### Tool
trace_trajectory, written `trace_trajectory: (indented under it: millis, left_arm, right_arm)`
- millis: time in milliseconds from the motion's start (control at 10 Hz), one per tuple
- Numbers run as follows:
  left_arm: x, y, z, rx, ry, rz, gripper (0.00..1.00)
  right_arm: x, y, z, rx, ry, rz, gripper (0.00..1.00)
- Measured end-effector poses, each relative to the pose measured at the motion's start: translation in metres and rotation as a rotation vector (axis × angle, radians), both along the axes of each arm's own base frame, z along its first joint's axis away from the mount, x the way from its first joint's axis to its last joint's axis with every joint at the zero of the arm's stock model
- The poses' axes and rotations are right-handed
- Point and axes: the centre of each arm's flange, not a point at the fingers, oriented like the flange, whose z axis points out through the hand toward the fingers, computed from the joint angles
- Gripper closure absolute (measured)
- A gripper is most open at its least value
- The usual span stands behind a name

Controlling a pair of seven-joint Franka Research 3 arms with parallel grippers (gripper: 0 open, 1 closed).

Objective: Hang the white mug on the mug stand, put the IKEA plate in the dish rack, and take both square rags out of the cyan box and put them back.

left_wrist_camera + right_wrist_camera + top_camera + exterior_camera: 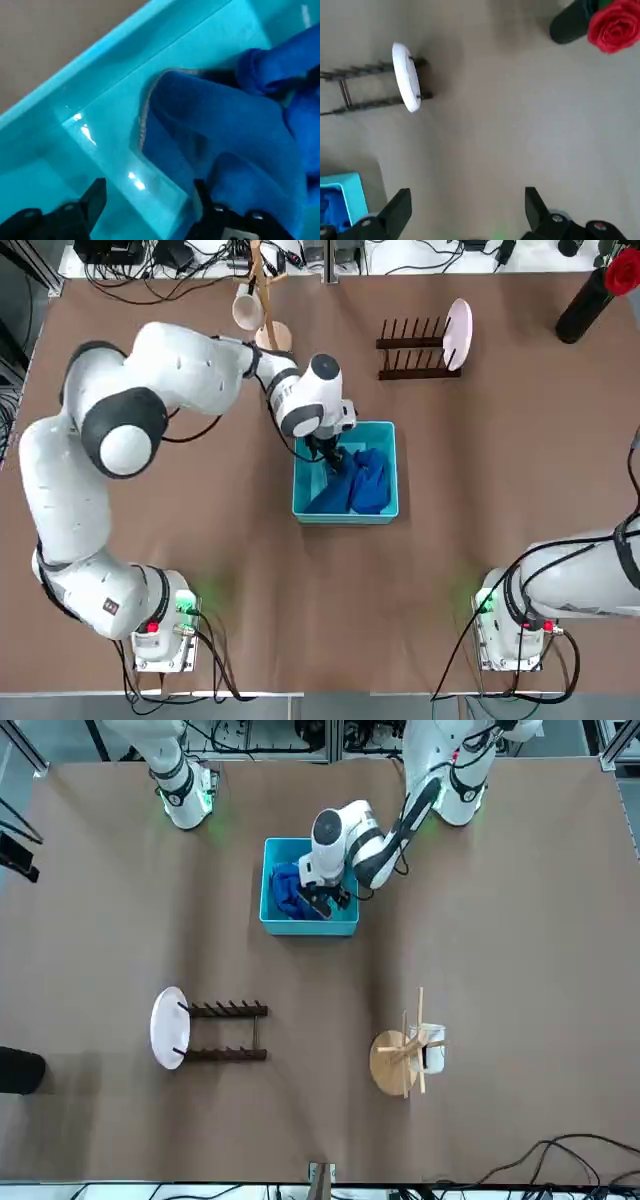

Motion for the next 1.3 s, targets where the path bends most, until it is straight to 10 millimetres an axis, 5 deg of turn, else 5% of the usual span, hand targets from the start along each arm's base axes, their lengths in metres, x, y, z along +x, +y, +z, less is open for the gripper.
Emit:
trace_trajectory:
  millis: [200, 500, 800, 1300]
  left_arm:
    - [0.003, -0.002, -0.002, -0.003, 0.002, 0.004, 0.45]
    - [0.006, -0.004, 0.002, -0.01, -0.003, 0.007, 0.93]
    - [0.015, -0.006, 0.024, 0.029, -0.009, 0.007, 0.97]
    - [0.02, -0.009, 0.102, 0.043, -0.087, 0.003, 0.98]
  right_arm:
    - [0.006, 0.0, -0.021, 0.004, 0.002, 0.004, 0.0]
    - [0.006, 0.004, -0.024, 0.068, 0.006, 0.001, 0.0]
    - [0.003, 0.013, -0.026, 0.08, 0.027, 0.019, 0.0]
    - [-0.001, 0.062, -0.032, 0.083, 0.091, 0.107, 0.0]
